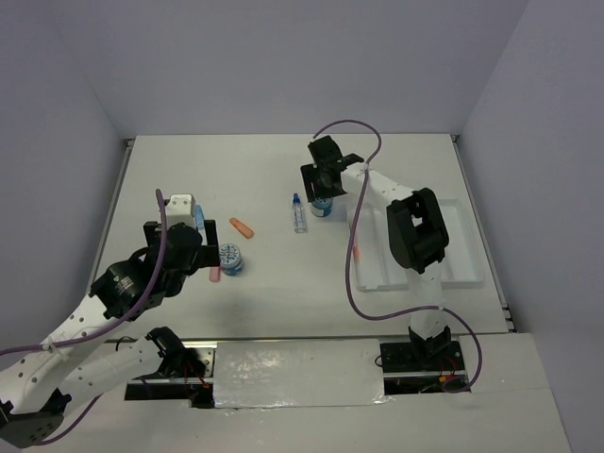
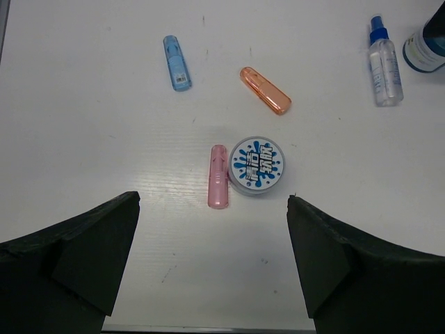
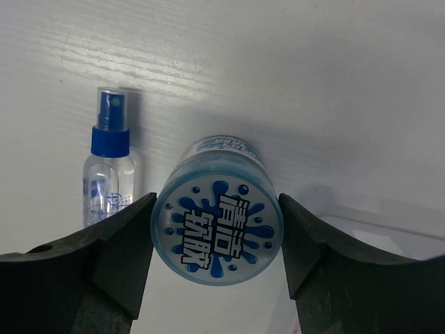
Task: Sort the stationery into containers
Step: Pick up the stationery from the center of the board, then place the stationery in the storage box.
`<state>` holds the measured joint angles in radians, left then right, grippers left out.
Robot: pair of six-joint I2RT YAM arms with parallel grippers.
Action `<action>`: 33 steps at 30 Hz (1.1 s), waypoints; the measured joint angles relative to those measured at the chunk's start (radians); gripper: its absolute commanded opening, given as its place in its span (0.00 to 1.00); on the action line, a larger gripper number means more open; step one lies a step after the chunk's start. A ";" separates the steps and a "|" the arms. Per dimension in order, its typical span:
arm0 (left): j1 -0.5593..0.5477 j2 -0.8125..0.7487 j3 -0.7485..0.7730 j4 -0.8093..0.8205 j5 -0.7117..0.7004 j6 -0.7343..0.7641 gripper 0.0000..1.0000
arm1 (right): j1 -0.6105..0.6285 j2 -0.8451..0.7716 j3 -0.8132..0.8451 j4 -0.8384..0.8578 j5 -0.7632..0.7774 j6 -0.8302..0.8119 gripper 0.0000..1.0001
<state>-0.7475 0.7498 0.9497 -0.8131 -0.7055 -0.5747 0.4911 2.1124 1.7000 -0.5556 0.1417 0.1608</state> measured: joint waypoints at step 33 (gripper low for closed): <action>0.012 0.000 -0.007 0.035 0.083 0.049 0.99 | -0.263 -0.581 -0.652 0.108 0.315 0.369 0.16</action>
<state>-0.7353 0.7498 0.9424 -0.7784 -0.6224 -0.5255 0.2283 1.5311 1.0477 -0.4477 0.4564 0.5293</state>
